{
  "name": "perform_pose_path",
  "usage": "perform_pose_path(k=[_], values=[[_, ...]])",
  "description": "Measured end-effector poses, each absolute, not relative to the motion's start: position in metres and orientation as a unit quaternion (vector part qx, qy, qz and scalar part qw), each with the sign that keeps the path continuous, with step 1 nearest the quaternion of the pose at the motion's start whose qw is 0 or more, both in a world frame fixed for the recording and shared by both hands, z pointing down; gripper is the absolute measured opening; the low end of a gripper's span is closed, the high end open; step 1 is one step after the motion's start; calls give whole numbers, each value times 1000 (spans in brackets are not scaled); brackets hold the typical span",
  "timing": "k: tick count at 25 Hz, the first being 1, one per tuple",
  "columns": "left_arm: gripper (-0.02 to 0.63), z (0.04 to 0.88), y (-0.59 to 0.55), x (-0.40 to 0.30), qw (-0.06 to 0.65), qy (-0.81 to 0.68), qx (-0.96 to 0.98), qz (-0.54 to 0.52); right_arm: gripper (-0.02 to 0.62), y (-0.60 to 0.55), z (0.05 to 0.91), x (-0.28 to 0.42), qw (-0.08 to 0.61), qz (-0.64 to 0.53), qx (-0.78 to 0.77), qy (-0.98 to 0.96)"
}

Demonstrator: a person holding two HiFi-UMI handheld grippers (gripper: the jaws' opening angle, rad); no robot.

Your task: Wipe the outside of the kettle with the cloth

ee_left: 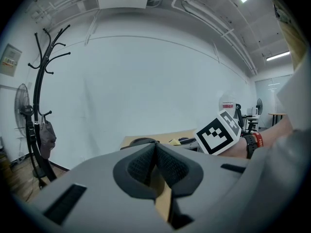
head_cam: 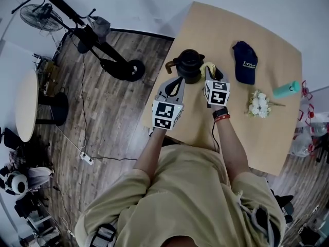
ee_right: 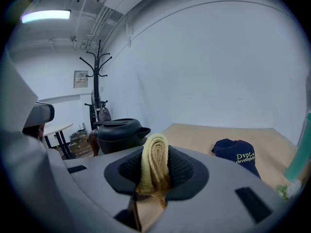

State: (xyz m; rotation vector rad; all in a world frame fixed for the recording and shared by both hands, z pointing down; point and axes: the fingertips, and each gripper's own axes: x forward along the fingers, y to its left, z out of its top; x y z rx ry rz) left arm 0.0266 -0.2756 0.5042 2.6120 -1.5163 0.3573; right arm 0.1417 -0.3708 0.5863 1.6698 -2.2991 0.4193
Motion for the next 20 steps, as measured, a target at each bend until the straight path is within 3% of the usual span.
perform_pose_path(k=[20], values=[[22, 511, -275, 13, 55, -503, 855, 115, 123, -397, 585, 154, 123, 157, 587, -784]])
